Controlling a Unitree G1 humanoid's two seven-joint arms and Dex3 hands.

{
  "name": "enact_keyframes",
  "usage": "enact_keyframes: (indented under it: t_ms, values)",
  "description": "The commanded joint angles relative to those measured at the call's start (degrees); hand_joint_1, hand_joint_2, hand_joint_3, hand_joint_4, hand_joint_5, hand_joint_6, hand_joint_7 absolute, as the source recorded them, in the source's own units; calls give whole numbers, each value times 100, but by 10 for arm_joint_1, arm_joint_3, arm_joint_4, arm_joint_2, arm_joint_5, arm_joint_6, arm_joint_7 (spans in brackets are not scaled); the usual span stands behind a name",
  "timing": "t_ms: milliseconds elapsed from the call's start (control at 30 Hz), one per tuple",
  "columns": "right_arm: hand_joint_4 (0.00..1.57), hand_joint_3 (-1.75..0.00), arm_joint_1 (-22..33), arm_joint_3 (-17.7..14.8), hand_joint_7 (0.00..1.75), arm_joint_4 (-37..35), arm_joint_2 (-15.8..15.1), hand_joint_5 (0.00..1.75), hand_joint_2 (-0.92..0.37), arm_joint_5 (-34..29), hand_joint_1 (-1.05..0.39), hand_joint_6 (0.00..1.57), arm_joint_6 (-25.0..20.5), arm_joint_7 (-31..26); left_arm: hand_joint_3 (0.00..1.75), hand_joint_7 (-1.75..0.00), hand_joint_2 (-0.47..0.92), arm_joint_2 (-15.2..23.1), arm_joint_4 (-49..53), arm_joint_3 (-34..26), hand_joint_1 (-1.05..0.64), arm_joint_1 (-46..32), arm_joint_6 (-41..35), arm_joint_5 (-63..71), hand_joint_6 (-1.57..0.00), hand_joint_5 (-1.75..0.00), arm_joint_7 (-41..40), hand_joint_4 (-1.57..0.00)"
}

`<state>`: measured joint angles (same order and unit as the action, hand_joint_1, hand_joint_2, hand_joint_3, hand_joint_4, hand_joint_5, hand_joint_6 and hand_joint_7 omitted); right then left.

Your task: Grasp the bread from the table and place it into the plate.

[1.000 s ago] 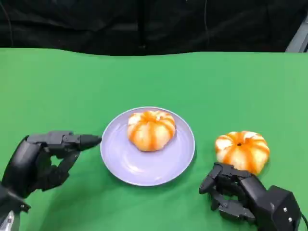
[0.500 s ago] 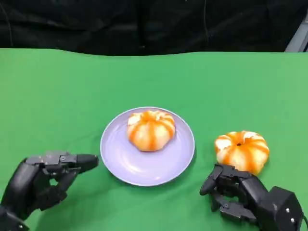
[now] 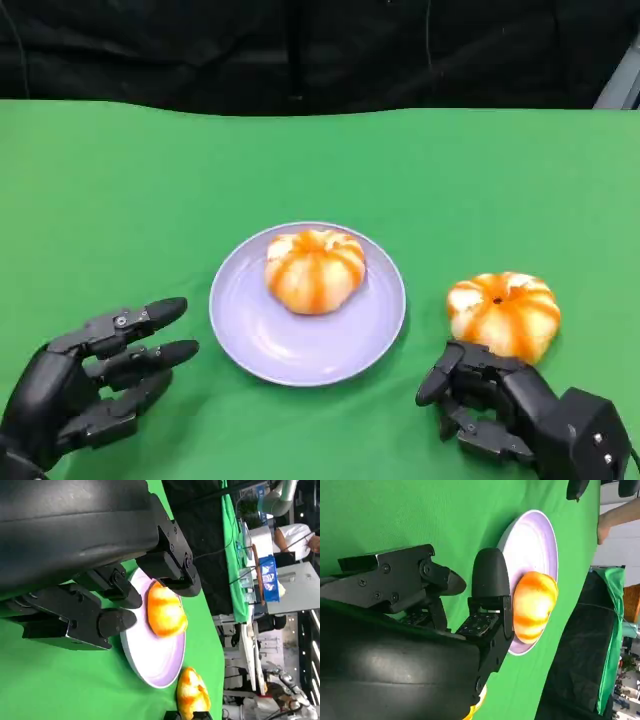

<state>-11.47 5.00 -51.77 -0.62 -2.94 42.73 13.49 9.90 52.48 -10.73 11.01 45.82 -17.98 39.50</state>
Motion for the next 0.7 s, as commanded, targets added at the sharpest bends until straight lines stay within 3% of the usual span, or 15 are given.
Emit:
enact_keyframes:
  t_ms: [33, 100, 133, 167, 200, 267, 333, 467, 700]
  values:
    - [67, -66, 13, -5, 138, -3, -14, 171, -87, -1, 2, 70, -10, 2, 63, -2, 82, 4, 14, -8, 25, 2, 28, 18, -78, -2, -21, -90]
    - [67, -66, 13, -4, 138, -3, -14, 171, -87, -2, 2, 70, -10, 1, 58, -1, 85, 4, 19, -6, 25, 4, 39, 28, -79, -2, -31, -91]
    - [67, -66, 13, -4, 138, -2, -14, 171, -87, -2, 2, 70, -10, 0, 56, -8, 86, 4, 23, -5, 26, 4, 45, 36, -98, -8, -38, -102]
    - [67, -66, 13, -4, 138, -3, -13, 171, -87, -1, 2, 70, -11, 1, 55, -10, 86, 1, 27, -4, 26, 5, 50, 37, -104, -10, -37, -106]
    - [67, -66, 13, -4, 138, -3, -12, 172, -88, 0, 2, 70, -12, 1, 71, -16, 77, -1, 31, -4, 26, 6, 53, 38, -121, -29, -37, -116]
    - [67, -65, 14, -4, 138, -1, -12, 172, -88, -1, 2, 70, -13, 0, 93, -25, 66, -8, 33, -1, 25, 4, 66, 45, -135, -74, -42, -112]
    - [66, -64, 15, -4, 139, 1, -12, 172, -88, -2, 1, 70, -14, -1, 108, -60, 58, -12, 32, 0, 23, 3, 73, 52, -128, -111, -47, -107]
    - [66, -64, 16, -3, 139, 2, -10, 173, -88, -2, 2, 70, -12, -1, 124, -103, 51, -24, 30, 1, 22, -1, 72, 43, -110, -138, -31, -99]
    - [66, -63, 19, -3, 139, 5, -10, 173, -89, -1, 2, 70, -12, 0, 131, -122, 49, -32, 34, 4, 20, -4, 74, 42, -100, -151, -15, -93]
